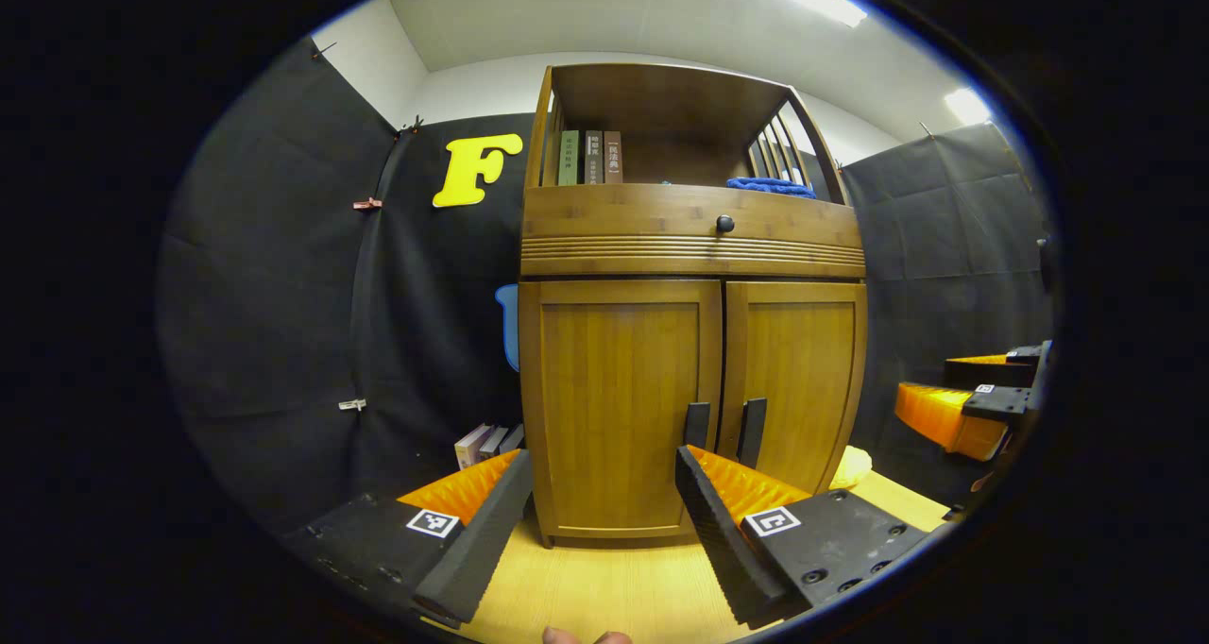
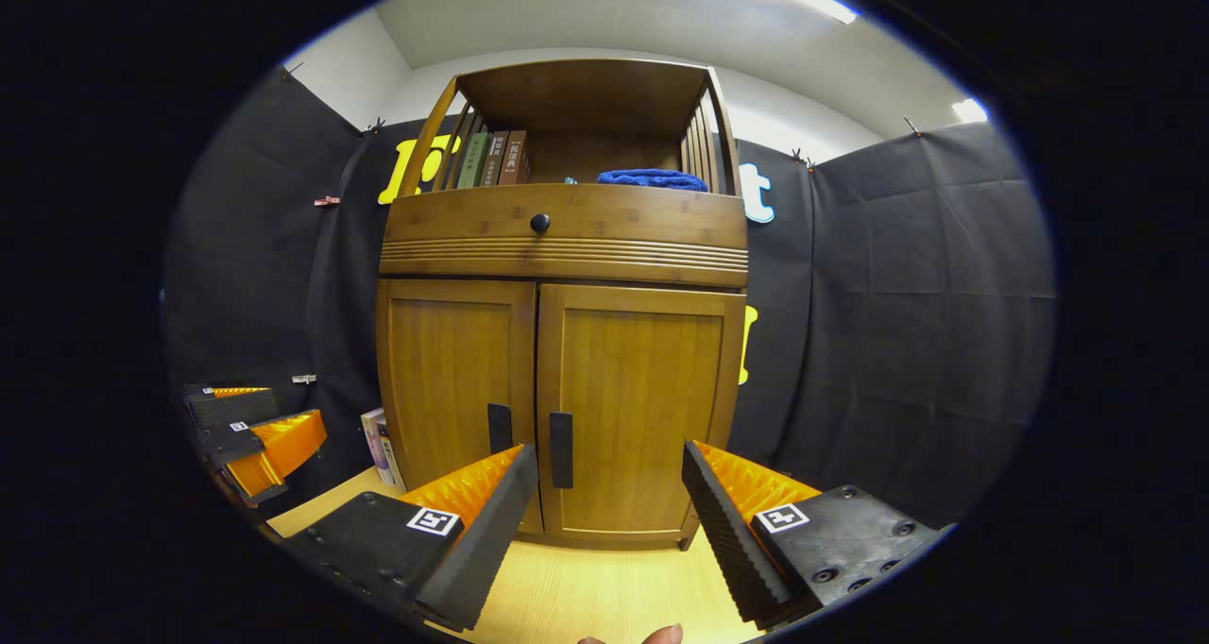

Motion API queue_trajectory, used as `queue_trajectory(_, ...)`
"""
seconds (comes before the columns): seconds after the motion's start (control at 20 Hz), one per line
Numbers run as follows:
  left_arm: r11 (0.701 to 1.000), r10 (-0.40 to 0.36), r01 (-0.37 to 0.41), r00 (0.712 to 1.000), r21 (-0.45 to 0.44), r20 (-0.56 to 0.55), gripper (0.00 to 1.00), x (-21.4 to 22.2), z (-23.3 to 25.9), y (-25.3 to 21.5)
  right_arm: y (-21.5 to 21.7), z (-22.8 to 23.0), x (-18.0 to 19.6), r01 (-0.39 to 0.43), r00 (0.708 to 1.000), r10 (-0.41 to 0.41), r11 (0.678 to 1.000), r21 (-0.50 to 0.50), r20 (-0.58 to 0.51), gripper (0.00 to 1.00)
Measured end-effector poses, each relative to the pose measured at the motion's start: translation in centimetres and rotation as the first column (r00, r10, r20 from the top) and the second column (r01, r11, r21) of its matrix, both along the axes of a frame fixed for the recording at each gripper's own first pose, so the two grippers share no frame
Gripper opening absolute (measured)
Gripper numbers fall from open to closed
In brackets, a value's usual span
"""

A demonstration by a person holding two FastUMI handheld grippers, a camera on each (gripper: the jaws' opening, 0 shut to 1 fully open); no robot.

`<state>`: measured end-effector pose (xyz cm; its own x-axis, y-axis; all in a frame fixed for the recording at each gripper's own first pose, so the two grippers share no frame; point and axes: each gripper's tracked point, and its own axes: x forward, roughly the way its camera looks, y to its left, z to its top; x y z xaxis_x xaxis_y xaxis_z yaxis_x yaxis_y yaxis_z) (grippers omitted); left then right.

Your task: Open the right door of the double-door shoe cabinet with the right hand, and open the left door with the left hand.

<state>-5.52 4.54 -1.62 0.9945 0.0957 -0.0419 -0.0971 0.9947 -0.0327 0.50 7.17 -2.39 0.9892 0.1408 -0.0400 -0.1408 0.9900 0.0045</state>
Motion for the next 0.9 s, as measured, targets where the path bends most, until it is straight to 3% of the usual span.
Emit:
queue_trajectory(0.5, 1.000, -0.013, 0.012, 0.999, -0.022, -0.035, 0.94, -0.1, -2.0, 0.9, 5.0, -7.3, 10.6, -0.027, 0.995, 0.029, 0.999, 0.022, -0.097, 0.98)
queue_trajectory(0.9, 0.999, 0.033, -0.036, 0.997, -0.040, -0.070, 0.94, 1.0, -3.7, 3.2, 8.2, -12.0, 18.5, -0.022, 0.987, 0.028, 0.999, 0.039, -0.156, 0.96)
